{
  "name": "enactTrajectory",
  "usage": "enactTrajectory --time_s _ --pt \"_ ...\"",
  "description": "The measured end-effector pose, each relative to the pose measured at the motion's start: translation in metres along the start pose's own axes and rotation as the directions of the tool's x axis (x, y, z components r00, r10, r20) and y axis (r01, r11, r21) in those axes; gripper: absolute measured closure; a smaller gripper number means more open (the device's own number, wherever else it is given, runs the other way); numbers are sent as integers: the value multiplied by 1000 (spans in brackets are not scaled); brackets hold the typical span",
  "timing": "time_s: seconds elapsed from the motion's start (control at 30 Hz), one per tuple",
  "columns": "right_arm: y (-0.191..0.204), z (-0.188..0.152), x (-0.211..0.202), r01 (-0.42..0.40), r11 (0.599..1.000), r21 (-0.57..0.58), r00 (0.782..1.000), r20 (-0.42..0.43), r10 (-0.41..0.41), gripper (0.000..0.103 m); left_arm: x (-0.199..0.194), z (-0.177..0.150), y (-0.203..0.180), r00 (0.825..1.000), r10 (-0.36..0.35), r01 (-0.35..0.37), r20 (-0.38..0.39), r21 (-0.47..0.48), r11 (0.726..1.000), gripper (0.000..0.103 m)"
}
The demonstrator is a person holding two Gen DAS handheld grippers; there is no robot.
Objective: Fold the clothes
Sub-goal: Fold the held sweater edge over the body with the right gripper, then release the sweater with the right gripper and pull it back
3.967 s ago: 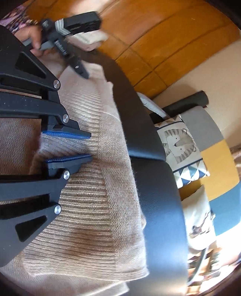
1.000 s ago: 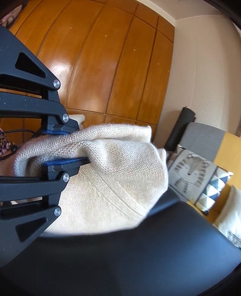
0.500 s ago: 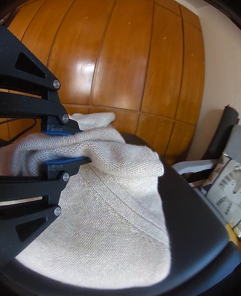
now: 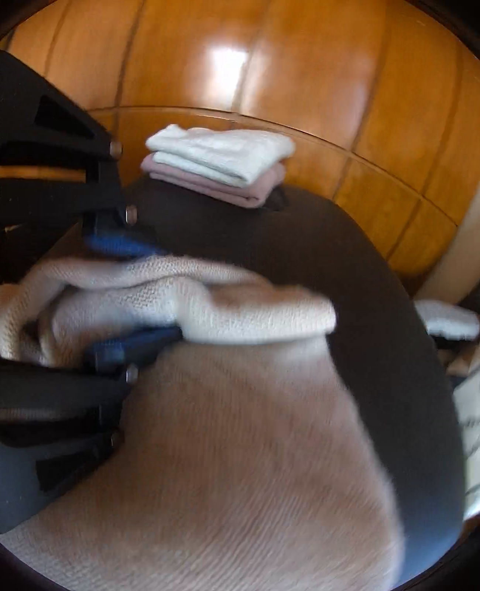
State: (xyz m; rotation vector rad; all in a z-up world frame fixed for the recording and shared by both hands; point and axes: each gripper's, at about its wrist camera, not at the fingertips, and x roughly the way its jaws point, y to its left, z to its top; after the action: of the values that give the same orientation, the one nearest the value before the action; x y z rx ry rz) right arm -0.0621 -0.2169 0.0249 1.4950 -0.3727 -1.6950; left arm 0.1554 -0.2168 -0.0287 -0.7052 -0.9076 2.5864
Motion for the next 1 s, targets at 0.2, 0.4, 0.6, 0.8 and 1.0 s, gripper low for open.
enactTrajectory --time_s 0.2,0.4,0.6,0.8,1.0 --pt "30 -26 -37 -10 981 -193 994 101 30 45 -4 -5 -2 999 29 -29 -19 6 1000 76" --pt "10 -63 -75 151 964 -219 954 289 -84 45 -25 -7 16 994 108 -107 4 -78 991 76" --pt "-11 -111 -94 214 955 -205 899 424 -110 46 -50 -10 27 977 208 -204 38 -80 976 76" --pt "4 -162 -97 349 863 -365 857 497 -137 46 -62 16 45 935 347 -352 78 71 933 76" --pt "7 -195 -94 361 814 -456 869 481 -116 46 -81 40 52 906 424 -413 10 248 876 76"
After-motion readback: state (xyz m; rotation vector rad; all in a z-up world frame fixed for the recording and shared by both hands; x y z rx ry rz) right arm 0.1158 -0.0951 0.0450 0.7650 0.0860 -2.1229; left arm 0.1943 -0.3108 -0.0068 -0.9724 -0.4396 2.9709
